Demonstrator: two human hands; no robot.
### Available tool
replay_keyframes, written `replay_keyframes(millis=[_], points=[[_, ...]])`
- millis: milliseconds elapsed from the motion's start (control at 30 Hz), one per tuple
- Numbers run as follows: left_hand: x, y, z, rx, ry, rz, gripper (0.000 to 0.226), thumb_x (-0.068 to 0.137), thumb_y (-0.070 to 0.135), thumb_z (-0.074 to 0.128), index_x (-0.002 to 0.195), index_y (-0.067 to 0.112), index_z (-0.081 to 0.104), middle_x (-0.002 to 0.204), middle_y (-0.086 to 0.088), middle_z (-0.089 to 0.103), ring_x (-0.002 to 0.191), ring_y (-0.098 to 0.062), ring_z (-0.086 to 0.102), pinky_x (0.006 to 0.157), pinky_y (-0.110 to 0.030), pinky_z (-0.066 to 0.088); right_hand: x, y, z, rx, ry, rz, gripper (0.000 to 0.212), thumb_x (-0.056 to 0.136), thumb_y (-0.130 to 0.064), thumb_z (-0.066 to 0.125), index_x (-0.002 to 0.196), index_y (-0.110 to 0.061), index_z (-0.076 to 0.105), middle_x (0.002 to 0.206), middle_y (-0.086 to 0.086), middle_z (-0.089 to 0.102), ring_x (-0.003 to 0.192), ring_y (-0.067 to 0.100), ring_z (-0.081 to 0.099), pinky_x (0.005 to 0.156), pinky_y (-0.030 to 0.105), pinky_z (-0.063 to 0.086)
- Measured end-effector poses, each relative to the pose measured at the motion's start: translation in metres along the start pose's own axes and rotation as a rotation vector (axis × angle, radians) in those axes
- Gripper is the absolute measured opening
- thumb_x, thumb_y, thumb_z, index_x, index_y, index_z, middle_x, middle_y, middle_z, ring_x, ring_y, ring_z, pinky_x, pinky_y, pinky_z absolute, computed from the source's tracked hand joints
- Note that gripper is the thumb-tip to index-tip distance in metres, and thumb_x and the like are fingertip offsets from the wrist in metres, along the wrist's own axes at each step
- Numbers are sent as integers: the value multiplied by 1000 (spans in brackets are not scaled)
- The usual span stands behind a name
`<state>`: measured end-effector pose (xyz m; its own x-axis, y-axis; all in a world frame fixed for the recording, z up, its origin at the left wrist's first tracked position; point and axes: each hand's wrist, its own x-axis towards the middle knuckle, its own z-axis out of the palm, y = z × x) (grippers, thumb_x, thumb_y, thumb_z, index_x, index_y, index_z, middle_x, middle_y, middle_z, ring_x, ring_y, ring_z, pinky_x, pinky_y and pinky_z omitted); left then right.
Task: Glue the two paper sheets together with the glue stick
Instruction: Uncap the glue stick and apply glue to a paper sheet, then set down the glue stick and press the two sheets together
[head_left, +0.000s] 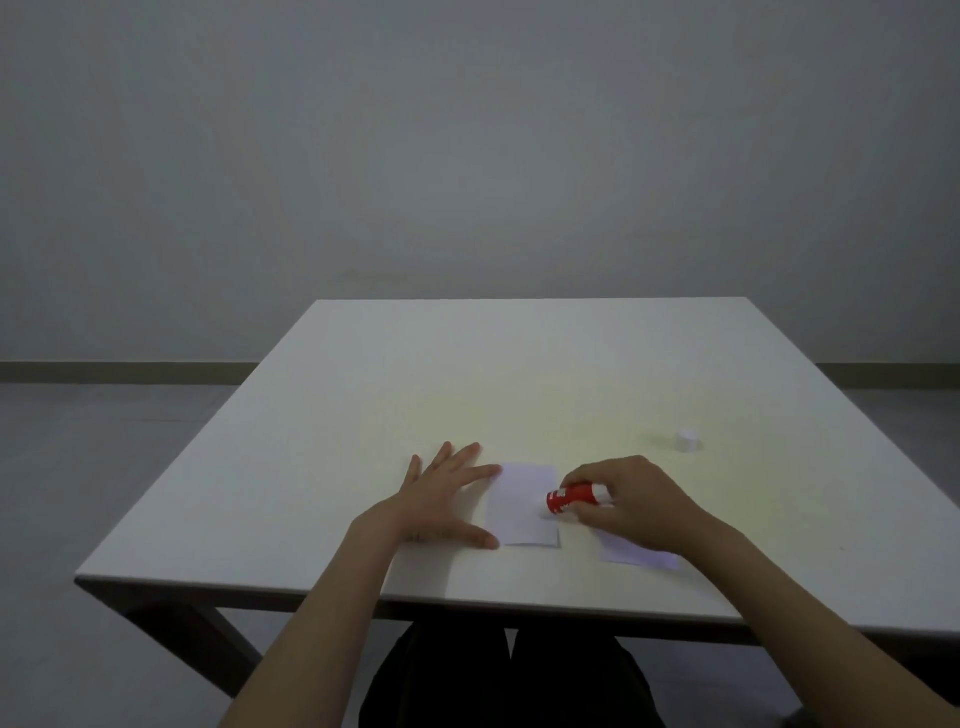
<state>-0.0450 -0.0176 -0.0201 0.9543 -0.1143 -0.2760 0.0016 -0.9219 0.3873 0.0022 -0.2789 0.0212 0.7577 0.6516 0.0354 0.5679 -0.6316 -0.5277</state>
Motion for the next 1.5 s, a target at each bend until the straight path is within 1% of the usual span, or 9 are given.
replay_keyframes(millis=[200, 367, 467, 600, 800, 900, 1100, 1333, 1500], points=[[-2, 3, -1, 1, 0, 0, 97, 66, 63, 69, 146, 44, 16, 160, 10, -8, 146, -17, -19, 115, -52, -17, -7, 3, -17, -61, -124, -4, 21, 78, -33, 62, 97, -30, 71, 94, -11, 74, 84, 10, 65, 77, 37, 54], [-5, 8, -4, -42, -7, -19, 95, 68, 59, 70, 146, 41, 19, 161, 9, -6, 146, -17, -18, 114, -52, -18, -5, 8, -28, -76, 109, 64, 19, 84, -30, 64, 100, -24, 70, 94, -8, 73, 83, 11, 63, 73, 29, 51], [-9, 12, -7, -157, -5, -33, 88, 73, 54, 68, 146, 40, 20, 161, 10, 0, 147, -17, -15, 114, -52, -18, -4, 1, -28, 227, 209, 77, 15, 87, -27, 62, 100, -24, 70, 81, -15, 68, 69, 0, 60, 62, 8, 43], [-24, 21, -16, -464, 118, -38, 64, 80, 44, 67, 137, 45, 38, 154, 15, 27, 145, -9, 15, 119, -42, 8, -7, -17, -16, 949, 163, 171, 20, 94, -20, 52, 102, -13, 68, 57, -4, 49, 46, 12, 41, 49, 20, 37], [-42, 96, -25, -983, 333, 120, 18, 90, 33, 56, 97, 44, 68, 103, 27, 70, 103, 14, 59, 74, 2, 43, -5, -61, 13, 1518, -28, 162, 33, 91, -43, 45, 97, -18, 67, 62, -2, 45, 49, 13, 38, 52, 25, 37], [-43, 113, -23, -1188, 396, 182, 26, 82, 43, 58, 102, 33, 73, 124, 5, 67, 111, -5, 63, 89, -16, 48, -3, -73, 20, 1492, -126, 113, 49, 87, -61, 36, 118, -35, 64, 61, -4, 46, 52, 11, 41, 51, 23, 39], [-46, 110, -31, -1356, 372, 250, 39, 80, 35, 56, 113, 17, 64, 106, 1, 75, 98, -15, 69, 77, -23, 54, -8, -62, 3, 1463, -295, 104, 50, 86, -46, 41, 99, -1, 61, 55, 5, 53, 47, 16, 45, 49, 25, 44], [-43, 112, -37, -1348, 460, 277, 28, 77, 35, 58, 99, 22, 69, 98, 5, 77, 97, -15, 70, 86, -23, 53, -4, -66, 3, 1457, -154, 31, 43, 82, -43, 48, 83, -6, 69, 63, 11, 60, 51, 20, 54, 53, 28, 52], [-27, 99, -51, -1241, 543, 220, 10, 83, 24, 66, 91, 26, 71, 93, 7, 77, 94, -7, 70, 89, -25, 51, -5, -58, 3, 1161, -71, 119, 39, 98, -40, 34, 111, -15, 62, 77, 5, 68, 59, 20, 61, 58, 25, 50]])
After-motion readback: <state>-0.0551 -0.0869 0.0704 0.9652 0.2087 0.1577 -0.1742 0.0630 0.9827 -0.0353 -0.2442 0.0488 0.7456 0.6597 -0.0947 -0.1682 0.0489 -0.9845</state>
